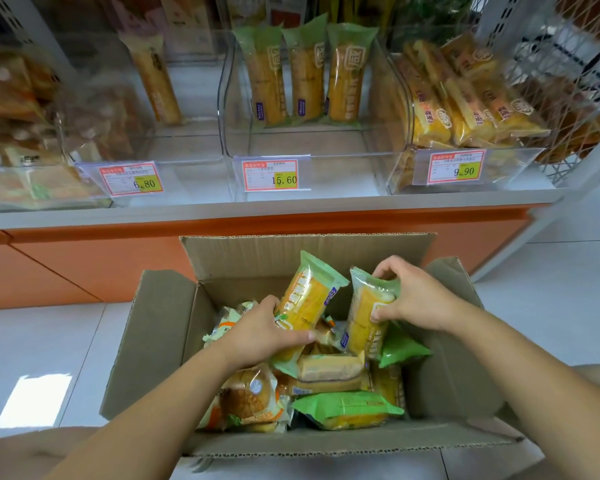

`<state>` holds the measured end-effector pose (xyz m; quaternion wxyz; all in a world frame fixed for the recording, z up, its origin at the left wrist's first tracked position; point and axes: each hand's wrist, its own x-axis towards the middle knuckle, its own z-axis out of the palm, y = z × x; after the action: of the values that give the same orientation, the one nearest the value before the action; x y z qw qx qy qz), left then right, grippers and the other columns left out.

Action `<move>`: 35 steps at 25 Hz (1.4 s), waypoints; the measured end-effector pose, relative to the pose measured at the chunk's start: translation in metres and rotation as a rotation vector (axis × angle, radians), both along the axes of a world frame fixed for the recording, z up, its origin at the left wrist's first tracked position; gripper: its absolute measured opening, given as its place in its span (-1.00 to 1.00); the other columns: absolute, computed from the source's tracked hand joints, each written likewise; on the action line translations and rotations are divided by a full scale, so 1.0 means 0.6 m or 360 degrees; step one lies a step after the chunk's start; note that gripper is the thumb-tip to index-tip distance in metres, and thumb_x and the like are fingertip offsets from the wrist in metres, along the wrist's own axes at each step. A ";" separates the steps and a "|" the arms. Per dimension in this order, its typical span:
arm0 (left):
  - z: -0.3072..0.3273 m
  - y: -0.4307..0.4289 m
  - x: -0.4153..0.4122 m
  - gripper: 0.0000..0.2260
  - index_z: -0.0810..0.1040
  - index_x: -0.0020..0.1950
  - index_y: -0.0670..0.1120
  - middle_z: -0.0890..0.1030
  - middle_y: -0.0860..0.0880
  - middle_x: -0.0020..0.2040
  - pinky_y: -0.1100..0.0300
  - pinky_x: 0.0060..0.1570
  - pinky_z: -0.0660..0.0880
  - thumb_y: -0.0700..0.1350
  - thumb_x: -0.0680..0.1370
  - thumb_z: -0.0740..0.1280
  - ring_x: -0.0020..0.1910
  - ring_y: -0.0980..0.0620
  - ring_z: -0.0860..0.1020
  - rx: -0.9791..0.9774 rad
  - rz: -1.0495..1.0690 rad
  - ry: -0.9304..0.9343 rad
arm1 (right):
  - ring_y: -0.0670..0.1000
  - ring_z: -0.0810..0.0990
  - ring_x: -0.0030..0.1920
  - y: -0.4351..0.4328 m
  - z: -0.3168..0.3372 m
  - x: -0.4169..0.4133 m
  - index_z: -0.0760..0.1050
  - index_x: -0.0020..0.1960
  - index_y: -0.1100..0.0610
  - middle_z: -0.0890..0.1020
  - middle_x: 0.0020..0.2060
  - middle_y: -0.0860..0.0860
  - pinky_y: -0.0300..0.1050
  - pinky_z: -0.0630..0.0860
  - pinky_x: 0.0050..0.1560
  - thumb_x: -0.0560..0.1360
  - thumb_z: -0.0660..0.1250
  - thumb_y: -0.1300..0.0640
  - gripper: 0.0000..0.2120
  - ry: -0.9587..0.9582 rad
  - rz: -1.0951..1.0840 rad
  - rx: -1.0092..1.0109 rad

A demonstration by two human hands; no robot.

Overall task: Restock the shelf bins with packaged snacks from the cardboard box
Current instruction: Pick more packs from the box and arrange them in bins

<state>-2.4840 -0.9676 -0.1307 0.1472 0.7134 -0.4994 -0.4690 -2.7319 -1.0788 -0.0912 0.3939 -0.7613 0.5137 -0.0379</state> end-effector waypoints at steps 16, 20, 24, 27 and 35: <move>0.179 -0.011 0.101 -0.20 0.36 0.46 0.17 0.52 0.07 0.23 0.18 0.22 0.40 0.17 0.27 0.58 0.21 0.08 0.47 -0.0497 -0.0613 -0.0707 | 0.10 0.61 -0.06 -0.023 0.075 0.050 0.52 0.12 0.19 0.65 -0.07 0.14 0.01 0.50 -0.05 -0.17 0.73 0.08 -0.10 -0.1245 -0.0167 0.0892; 0.242 -0.017 0.111 -0.06 0.16 0.52 0.27 0.40 0.21 0.29 0.28 0.20 0.36 0.14 0.26 0.61 0.26 0.22 0.42 -0.0696 -0.0424 -0.0673 | 0.07 0.58 -0.19 -0.019 0.106 0.081 0.47 0.14 0.23 0.63 -0.17 0.14 -0.07 0.44 -0.23 -0.02 0.71 0.12 -0.20 -0.1137 -0.0059 0.0887; 0.260 -0.034 0.136 -0.11 0.25 0.43 0.26 0.50 0.14 0.21 0.18 0.05 0.57 -0.02 0.23 0.64 0.06 0.10 0.60 -0.0960 0.0344 0.0029 | -0.08 0.60 -0.43 -0.016 0.144 0.097 0.41 0.18 0.33 0.65 -0.28 0.10 -0.29 0.47 -0.50 0.06 0.65 0.26 -0.24 -0.1304 -0.0142 0.0950; 0.262 -0.058 0.144 -0.34 0.49 0.28 -0.06 0.66 -0.11 0.13 0.08 -0.03 0.63 -0.14 0.22 0.63 0.03 -0.05 0.67 -0.1001 0.0798 0.0742 | -0.08 0.62 -0.40 -0.015 0.169 0.109 0.41 0.23 0.36 0.66 -0.30 0.09 -0.31 0.47 -0.49 0.13 0.60 0.29 -0.27 -0.1334 -0.0157 0.0899; 0.301 -0.093 0.217 -0.61 0.58 0.21 -0.13 0.70 -0.13 0.07 0.07 -0.03 0.64 -0.19 0.39 0.45 0.01 -0.04 0.68 -0.1168 0.0981 0.1128 | -0.02 0.66 0.00 -0.170 0.319 0.189 0.49 0.18 0.08 0.66 0.05 0.03 -0.10 0.61 -0.12 0.36 0.42 0.22 -0.61 -0.1951 -0.0479 0.0205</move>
<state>-2.3540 -1.0231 0.0499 0.6712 0.5279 -0.3191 -0.4110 -2.6185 -1.1807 0.1005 0.6518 -0.4956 0.2976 -0.4909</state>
